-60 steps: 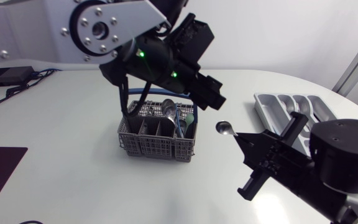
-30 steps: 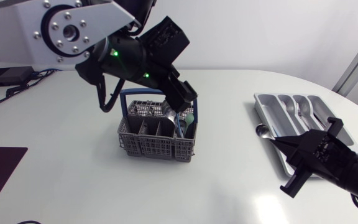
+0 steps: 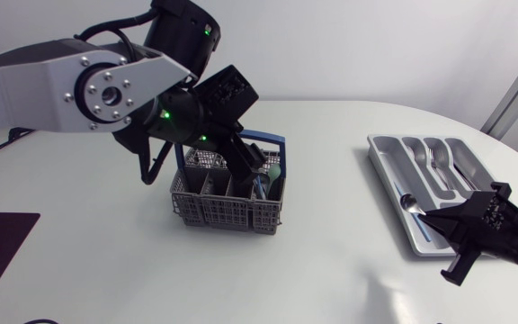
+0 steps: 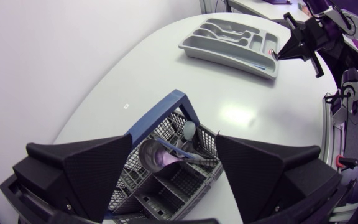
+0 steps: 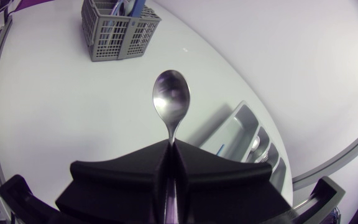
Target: Sort the cutlery from the basket into the organizer compartments.
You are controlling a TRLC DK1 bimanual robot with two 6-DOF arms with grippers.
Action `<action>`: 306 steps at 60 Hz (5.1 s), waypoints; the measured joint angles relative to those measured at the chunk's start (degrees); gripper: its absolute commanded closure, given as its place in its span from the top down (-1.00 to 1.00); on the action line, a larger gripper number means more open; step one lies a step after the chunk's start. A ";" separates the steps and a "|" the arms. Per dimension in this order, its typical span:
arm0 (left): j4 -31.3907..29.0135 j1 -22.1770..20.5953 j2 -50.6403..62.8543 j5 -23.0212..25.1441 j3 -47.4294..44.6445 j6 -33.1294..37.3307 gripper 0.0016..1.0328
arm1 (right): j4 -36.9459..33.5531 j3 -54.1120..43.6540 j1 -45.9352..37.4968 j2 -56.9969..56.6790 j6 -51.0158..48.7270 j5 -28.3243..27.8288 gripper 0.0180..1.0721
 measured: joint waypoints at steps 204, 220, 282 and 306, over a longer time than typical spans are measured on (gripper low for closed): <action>30.47 0.42 1.81 -2.56 -20.02 -17.22 0.77 | -16.22 3.58 -1.36 -4.15 -4.13 -11.56 0.52; 33.20 -0.57 1.92 -3.41 -20.68 -17.68 0.77 | -14.60 0.92 3.76 -7.28 0.55 -9.68 0.52; 43.91 -2.62 5.92 -3.61 -22.29 -18.69 -0.81 | -14.01 -0.85 6.73 -11.17 2.84 -7.98 0.52; 45.72 -3.76 5.99 -3.61 -23.76 -18.69 -0.93 | -14.01 -1.90 7.82 -13.11 3.28 -7.13 0.52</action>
